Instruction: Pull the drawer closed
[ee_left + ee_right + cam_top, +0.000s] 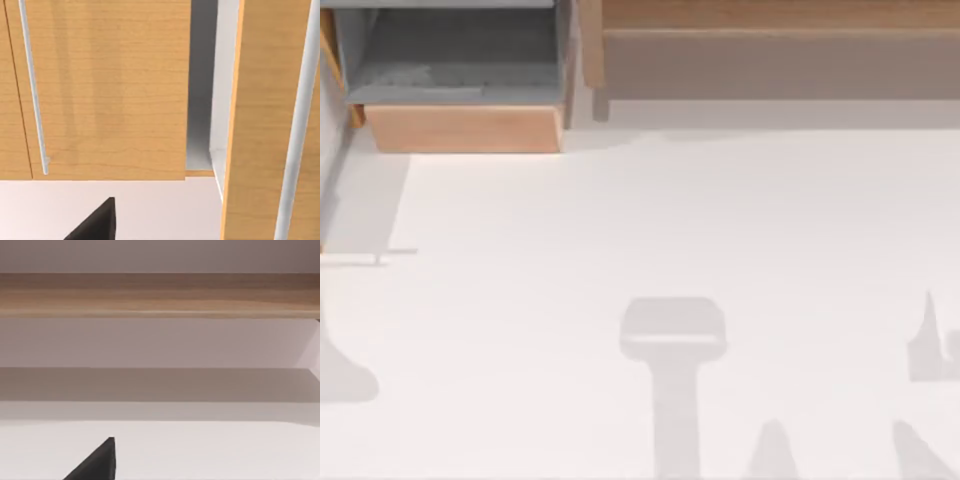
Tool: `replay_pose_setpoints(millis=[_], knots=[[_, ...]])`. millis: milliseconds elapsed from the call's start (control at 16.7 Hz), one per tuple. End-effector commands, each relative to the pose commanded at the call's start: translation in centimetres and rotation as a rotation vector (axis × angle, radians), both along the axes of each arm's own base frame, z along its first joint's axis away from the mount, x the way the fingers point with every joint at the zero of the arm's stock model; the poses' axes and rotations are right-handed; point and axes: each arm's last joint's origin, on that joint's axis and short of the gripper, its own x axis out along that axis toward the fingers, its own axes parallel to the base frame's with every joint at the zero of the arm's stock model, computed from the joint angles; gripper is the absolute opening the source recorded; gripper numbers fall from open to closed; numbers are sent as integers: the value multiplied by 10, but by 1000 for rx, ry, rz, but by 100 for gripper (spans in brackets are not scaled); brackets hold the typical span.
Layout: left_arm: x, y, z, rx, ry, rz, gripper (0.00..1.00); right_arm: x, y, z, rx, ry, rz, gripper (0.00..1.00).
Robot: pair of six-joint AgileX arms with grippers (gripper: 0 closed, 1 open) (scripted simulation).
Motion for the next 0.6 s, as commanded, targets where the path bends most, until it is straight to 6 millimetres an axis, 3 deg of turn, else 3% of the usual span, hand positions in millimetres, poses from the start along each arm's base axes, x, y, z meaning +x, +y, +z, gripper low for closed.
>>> replay_pose_setpoints(millis=[300,540,600], knots=[[23,1,0,1,0,1,100,0,0,0,0,0,0,100],[24,1,0,1,0,1,100,0,0,0,0,0,0,100],[24,1,0,1,0,1,92,0,0,0,0,0,0,100]])
